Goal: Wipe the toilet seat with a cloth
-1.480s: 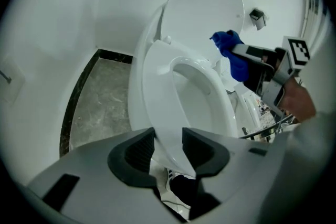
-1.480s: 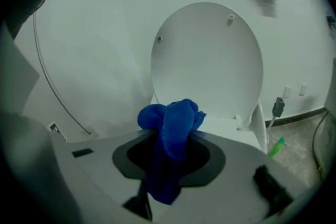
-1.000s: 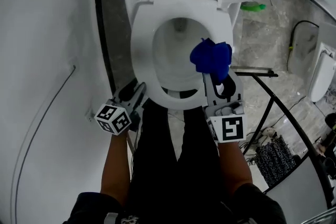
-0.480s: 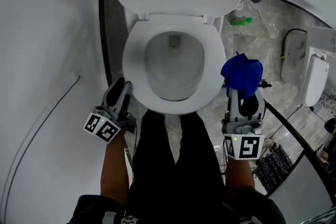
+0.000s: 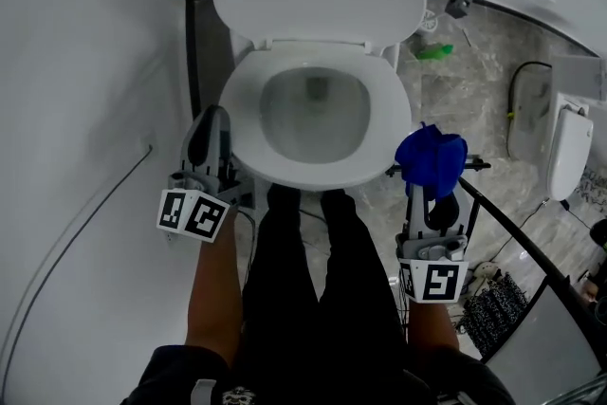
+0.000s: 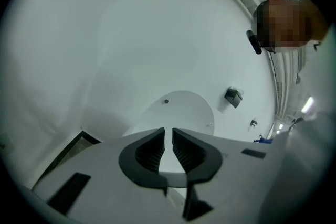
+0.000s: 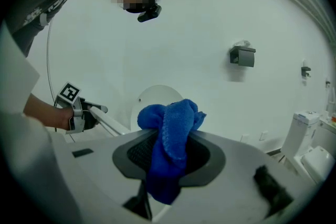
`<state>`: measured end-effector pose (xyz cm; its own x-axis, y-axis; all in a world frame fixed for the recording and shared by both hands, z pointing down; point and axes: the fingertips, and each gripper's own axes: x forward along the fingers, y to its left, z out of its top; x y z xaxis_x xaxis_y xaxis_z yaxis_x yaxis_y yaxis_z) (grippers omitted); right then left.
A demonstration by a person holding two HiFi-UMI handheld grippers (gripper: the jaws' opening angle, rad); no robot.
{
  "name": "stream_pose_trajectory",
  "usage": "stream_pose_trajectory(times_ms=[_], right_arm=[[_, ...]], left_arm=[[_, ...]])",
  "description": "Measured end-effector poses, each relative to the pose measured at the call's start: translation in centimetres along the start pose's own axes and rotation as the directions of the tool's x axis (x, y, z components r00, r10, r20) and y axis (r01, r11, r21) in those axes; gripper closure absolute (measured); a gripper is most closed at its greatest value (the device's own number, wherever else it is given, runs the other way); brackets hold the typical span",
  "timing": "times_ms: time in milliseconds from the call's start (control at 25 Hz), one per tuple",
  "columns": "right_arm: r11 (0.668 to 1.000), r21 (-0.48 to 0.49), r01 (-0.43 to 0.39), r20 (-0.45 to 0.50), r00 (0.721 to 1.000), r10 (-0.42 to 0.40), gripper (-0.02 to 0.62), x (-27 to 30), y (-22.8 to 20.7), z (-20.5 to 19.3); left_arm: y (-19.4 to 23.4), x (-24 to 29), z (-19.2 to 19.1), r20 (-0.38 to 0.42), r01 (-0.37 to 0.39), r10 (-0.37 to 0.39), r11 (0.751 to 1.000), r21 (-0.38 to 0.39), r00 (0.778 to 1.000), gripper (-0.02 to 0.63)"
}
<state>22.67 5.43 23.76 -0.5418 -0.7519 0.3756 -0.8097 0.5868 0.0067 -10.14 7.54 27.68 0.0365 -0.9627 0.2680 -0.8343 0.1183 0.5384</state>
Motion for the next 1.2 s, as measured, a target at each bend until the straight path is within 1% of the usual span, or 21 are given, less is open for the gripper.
stream_pose_trajectory(times_ms=[120, 280, 440, 600, 760, 880, 1040, 1200], right_arm=[[1.000, -0.007, 0.016, 0.009, 1.000, -0.016, 0.485, 0.3, -0.8, 0.2], [0.999, -0.011, 0.045, 0.017, 0.999, -0.045, 0.485, 0.3, -1.2, -0.5], [0.998, -0.004, 0.061, 0.026, 0.998, -0.061, 0.485, 0.2, -1.3, -0.9], [0.998, 0.008, 0.061, 0.029, 0.998, -0.061, 0.485, 0.2, -1.5, -1.0], [0.999, 0.012, 0.052, 0.028, 0.998, -0.052, 0.485, 0.4, -1.4, -1.0], [0.999, 0.020, 0.044, 0.035, 0.998, -0.044, 0.485, 0.5, -1.4, -0.8], [0.999, 0.034, 0.028, 0.034, 0.999, -0.029, 0.485, 0.5, -1.1, -0.7], [0.999, 0.039, 0.008, 0.025, 1.000, -0.009, 0.485, 0.9, -0.2, -0.9]], left_arm=[[-0.6, 1.6, 2.1, 0.057, 0.027, -0.027, 1.000, 0.000, 0.998, 0.557], [-0.6, 3.5, 4.7, 0.160, 0.060, -0.060, 0.998, 0.000, 0.985, 0.557], [-0.6, 5.3, 6.8, 0.218, 0.085, -0.088, 0.996, 0.024, 0.972, 0.557], [-1.5, 7.7, 8.9, 0.269, 0.108, -0.118, 0.993, 0.053, 0.956, 0.557], [-1.9, 10.2, 10.2, 0.287, 0.121, -0.143, 0.988, 0.094, 0.947, 0.557], [-2.5, 11.6, 10.8, 0.283, 0.121, -0.163, 0.980, 0.157, 0.945, 0.557], [-2.9, 13.5, 11.3, 0.253, 0.107, -0.174, 0.960, 0.258, 0.952, 0.554], [-2.7, 14.8, 11.5, 0.241, 0.065, -0.157, 0.935, 0.350, 0.958, 0.552]])
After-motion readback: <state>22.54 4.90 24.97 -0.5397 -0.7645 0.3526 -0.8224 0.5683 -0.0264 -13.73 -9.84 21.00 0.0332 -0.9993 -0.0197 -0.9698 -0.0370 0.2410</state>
